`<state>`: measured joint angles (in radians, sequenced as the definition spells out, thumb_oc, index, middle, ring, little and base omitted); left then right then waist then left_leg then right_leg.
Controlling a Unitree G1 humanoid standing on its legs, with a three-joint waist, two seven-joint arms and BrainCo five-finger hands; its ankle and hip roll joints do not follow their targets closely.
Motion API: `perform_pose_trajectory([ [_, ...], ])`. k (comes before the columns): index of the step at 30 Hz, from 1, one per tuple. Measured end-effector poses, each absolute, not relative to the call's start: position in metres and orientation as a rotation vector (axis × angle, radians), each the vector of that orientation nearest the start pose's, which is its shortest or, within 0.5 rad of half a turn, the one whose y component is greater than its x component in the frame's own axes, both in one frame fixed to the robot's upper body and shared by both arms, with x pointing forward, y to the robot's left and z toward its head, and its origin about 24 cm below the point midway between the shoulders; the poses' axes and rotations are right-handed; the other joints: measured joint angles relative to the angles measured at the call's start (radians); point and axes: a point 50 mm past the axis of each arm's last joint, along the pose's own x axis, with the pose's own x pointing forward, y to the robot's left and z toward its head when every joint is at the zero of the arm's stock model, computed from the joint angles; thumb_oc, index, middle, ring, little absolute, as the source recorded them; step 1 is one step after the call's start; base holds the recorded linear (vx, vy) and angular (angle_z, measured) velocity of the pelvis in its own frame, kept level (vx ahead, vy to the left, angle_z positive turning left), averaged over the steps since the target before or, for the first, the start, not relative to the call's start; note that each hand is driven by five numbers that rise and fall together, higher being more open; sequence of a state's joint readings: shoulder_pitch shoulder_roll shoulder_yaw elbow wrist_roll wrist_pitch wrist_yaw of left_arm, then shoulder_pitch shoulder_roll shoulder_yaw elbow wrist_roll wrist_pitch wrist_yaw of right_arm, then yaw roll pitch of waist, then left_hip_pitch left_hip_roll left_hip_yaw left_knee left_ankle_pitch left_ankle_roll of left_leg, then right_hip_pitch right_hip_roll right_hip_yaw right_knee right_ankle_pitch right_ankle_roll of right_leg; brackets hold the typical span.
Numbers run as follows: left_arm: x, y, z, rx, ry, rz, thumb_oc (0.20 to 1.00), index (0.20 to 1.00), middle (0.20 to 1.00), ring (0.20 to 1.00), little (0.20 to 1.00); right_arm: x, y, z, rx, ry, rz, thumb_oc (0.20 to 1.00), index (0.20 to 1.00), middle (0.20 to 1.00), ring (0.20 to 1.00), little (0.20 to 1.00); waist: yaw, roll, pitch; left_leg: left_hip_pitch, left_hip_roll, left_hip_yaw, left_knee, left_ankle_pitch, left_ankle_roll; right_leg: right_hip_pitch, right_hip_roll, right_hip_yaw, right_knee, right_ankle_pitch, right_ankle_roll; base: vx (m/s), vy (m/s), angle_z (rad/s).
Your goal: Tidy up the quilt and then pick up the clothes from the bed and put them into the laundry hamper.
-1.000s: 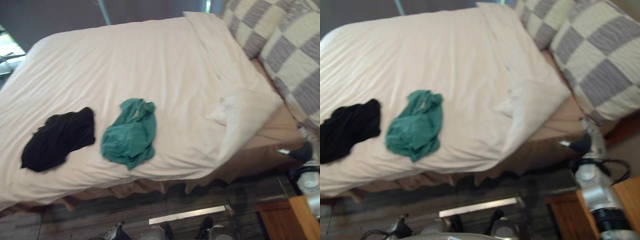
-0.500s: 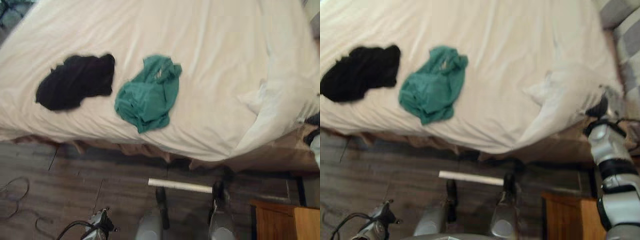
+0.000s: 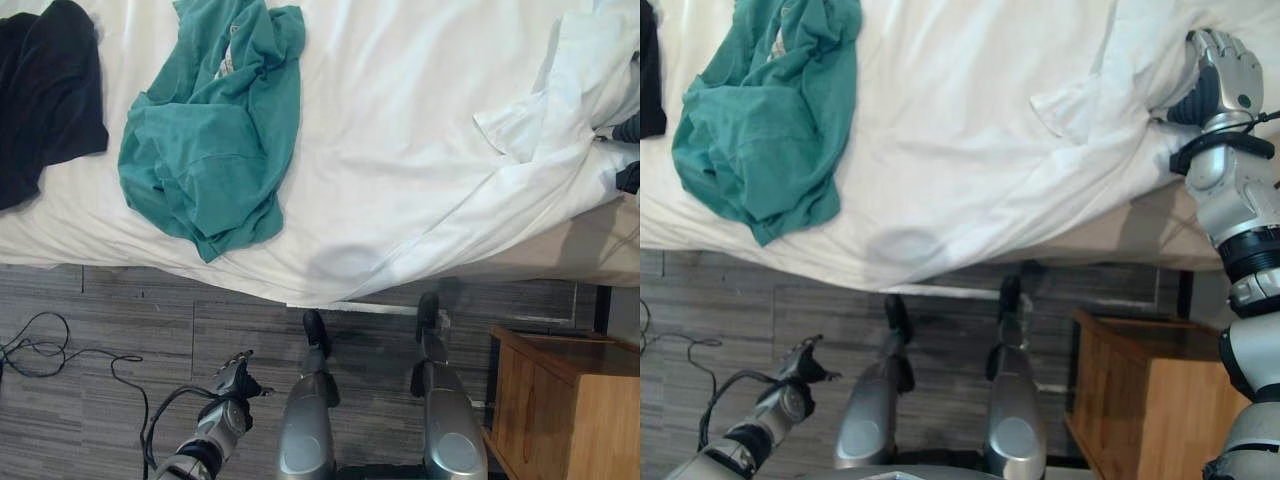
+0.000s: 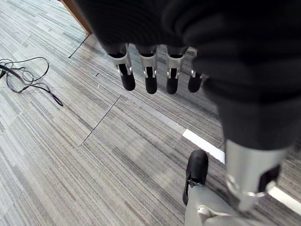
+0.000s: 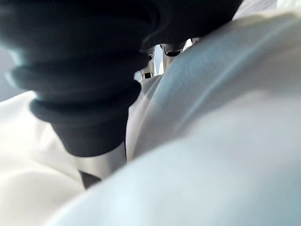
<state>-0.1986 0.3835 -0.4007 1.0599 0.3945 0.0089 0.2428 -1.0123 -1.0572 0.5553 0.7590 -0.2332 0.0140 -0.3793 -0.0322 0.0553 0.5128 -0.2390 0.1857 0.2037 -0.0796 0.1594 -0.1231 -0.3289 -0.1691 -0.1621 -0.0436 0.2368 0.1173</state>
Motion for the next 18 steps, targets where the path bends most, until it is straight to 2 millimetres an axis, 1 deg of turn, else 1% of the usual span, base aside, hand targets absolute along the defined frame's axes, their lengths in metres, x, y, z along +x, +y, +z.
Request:
perform_pose_trajectory([
  [3,0.202,0.247,-0.108,1.064,0.763,-0.139,1.0,1.0,1.0,1.0,1.0,0.353,-0.343,0.268,-1.363,-0.211,-0.608,0.2,0.2,0.2,0.2,0.2,0.003,-0.002,0.001,0.017,-0.002,-0.003,0.0,0.0,0.0,0.014,-0.003,-0.004,0.014,0.0,0.001,-0.01,0.014,0.03],
  [5,0.203,0.245,-0.108,1.065,0.761,-0.143,1.0,1.0,1.0,1.0,1.0,0.352,-0.352,0.254,-1.299,-0.157,-0.634,0.2,0.2,0.2,0.2,0.2,0.005,-0.005,0.001,0.031,-0.003,-0.017,0.0,-0.004,-0.003,0.039,-0.003,-0.01,0.009,-0.01,0.012,0.03,0.058,0.22],
  [6,0.201,0.244,-0.11,1.061,0.771,-0.14,1.0,1.0,1.0,1.0,1.0,0.346,-0.36,0.235,-1.134,-0.131,-0.686,0.2,0.2,0.2,0.2,0.2,0.006,-0.011,0.001,0.05,-0.003,-0.025,0.0,-0.017,-0.004,0.077,-0.004,-0.02,-0.004,-0.028,0.012,0.02,0.047,0.28],
  [7,0.2,0.243,-0.111,1.063,0.779,-0.14,1.0,1.0,1.0,1.0,1.0,0.343,-0.363,0.221,-1.059,-0.108,-0.707,0.2,0.2,0.2,0.2,0.2,0.009,-0.014,0.0,0.06,-0.003,-0.028,0.0,-0.018,-0.005,0.093,-0.004,-0.023,-0.008,-0.042,0.01,0.09,0.06,0.27],
  [8,0.194,0.242,-0.114,1.059,0.798,-0.146,1.0,1.0,1.0,1.0,1.0,0.337,-0.367,0.19,-0.982,-0.042,-0.722,0.2,0.2,0.2,0.2,0.2,0.015,-0.021,-0.003,0.08,0.003,-0.029,0.0,-0.019,-0.007,0.115,-0.002,-0.023,-0.008,-0.044,0.012,0.11,0.054,0.13],
  [9,0.185,0.242,-0.119,1.042,0.835,-0.143,1.0,1.0,1.0,1.0,1.0,0.322,-0.367,0.156,-0.85,-0.009,-0.758,0.2,0.2,0.2,0.2,0.2,0.014,-0.024,-0.003,0.115,0.008,-0.027,-0.001,-0.034,-0.008,0.159,0.002,-0.025,-0.02,-0.06,0.015,0.17,0.08,0.06],
  [10,0.179,0.242,-0.123,1.031,0.859,-0.141,1.0,1.0,1.0,1.0,1.0,0.315,-0.367,0.143,-0.797,0.004,-0.782,0.2,0.2,0.2,0.2,0.2,0.014,-0.025,-0.004,0.134,0.01,-0.028,-0.001,-0.035,-0.01,0.179,0.004,-0.027,-0.021,-0.061,0.014,0.12,0.076,-0.1],
  [11,0.164,0.243,-0.129,1.025,0.898,-0.153,1.0,1.0,1.0,1.0,1.0,0.301,-0.369,0.11,-0.797,0.101,-0.778,1.0,1.0,1.0,1.0,1.0,0.008,-0.032,-0.033,0.155,0.01,-0.024,-0.001,-0.05,-0.017,0.19,0.004,-0.016,-0.021,-0.072,0.012,0.14,0.07,-0.12],
  [12,0.154,0.244,-0.133,1.012,0.932,-0.151,1.0,1.0,1.0,1.0,1.0,0.283,-0.373,0.09,-0.78,0.152,-0.796,1.0,1.0,1.0,1.0,1.0,-0.002,-0.032,-0.07,0.157,0.007,-0.024,-0.006,-0.056,-0.019,0.196,0.001,-0.017,-0.028,-0.073,0.012,0.14,0.065,-0.12],
  [13,0.148,0.246,-0.135,1.009,0.957,-0.145,1.0,1.0,1.0,1.0,1.0,0.273,-0.377,0.081,-0.785,0.184,-0.81,1.0,1.0,1.0,1.0,1.0,-0.005,-0.035,-0.093,0.155,0.005,-0.025,-0.007,-0.058,-0.017,0.198,-0.001,-0.018,-0.032,-0.072,0.012,0.14,0.063,0.03],
  [14,0.139,0.249,-0.138,1.002,0.99,-0.138,1.0,1.0,1.0,1.0,1.0,0.256,-0.379,0.064,-0.808,0.233,-0.802,1.0,1.0,1.0,1.0,1.0,-0.019,-0.043,-0.13,0.163,0.003,-0.026,-0.007,-0.061,-0.018,0.211,-0.003,-0.018,-0.036,-0.072,0.013,0.14,0.066,0.08],
  [15,0.134,0.251,-0.139,0.99,1.01,-0.126,1.0,1.0,1.0,1.0,1.0,0.252,-0.376,0.061,-0.832,0.231,-0.782,1.0,1.0,1.0,1.0,1.0,-0.02,-0.045,-0.142,0.175,0.002,-0.028,-0.007,-0.062,-0.016,0.226,-0.004,-0.023,-0.036,-0.071,0.015,0.13,0.072,0.03],
  [16,0.128,0.253,-0.141,0.989,1.034,-0.136,1.0,1.0,1.0,1.0,1.0,0.243,-0.37,0.052,-0.919,0.246,-0.721,1.0,1.0,1.0,1.0,1.0,-0.021,-0.052,-0.179,0.194,0.004,-0.025,-0.007,-0.07,-0.017,0.241,-0.003,-0.021,-0.037,-0.076,0.019,0.09,0.045,0.06],
  [17,0.123,0.253,-0.143,0.988,1.053,-0.146,1.0,1.0,1.0,1.0,1.0,0.24,-0.366,0.048,-0.968,0.249,-0.684,1.0,1.0,1.0,1.0,1.0,-0.02,-0.052,-0.197,0.206,0.004,-0.027,-0.007,-0.074,-0.016,0.256,-0.003,-0.025,-0.037,-0.08,0.022,0.07,0.083,0.01],
  [18,0.117,0.253,-0.145,0.985,1.066,-0.159,1.0,1.0,1.0,1.0,1.0,0.234,-0.364,0.042,-1.039,0.265,-0.64,1.0,1.0,1.0,1.0,1.0,-0.018,-0.057,-0.228,0.22,0.004,-0.025,-0.007,-0.079,-0.011,0.268,-0.003,-0.025,-0.038,-0.091,0.026,0.03,0.056,0.03],
])
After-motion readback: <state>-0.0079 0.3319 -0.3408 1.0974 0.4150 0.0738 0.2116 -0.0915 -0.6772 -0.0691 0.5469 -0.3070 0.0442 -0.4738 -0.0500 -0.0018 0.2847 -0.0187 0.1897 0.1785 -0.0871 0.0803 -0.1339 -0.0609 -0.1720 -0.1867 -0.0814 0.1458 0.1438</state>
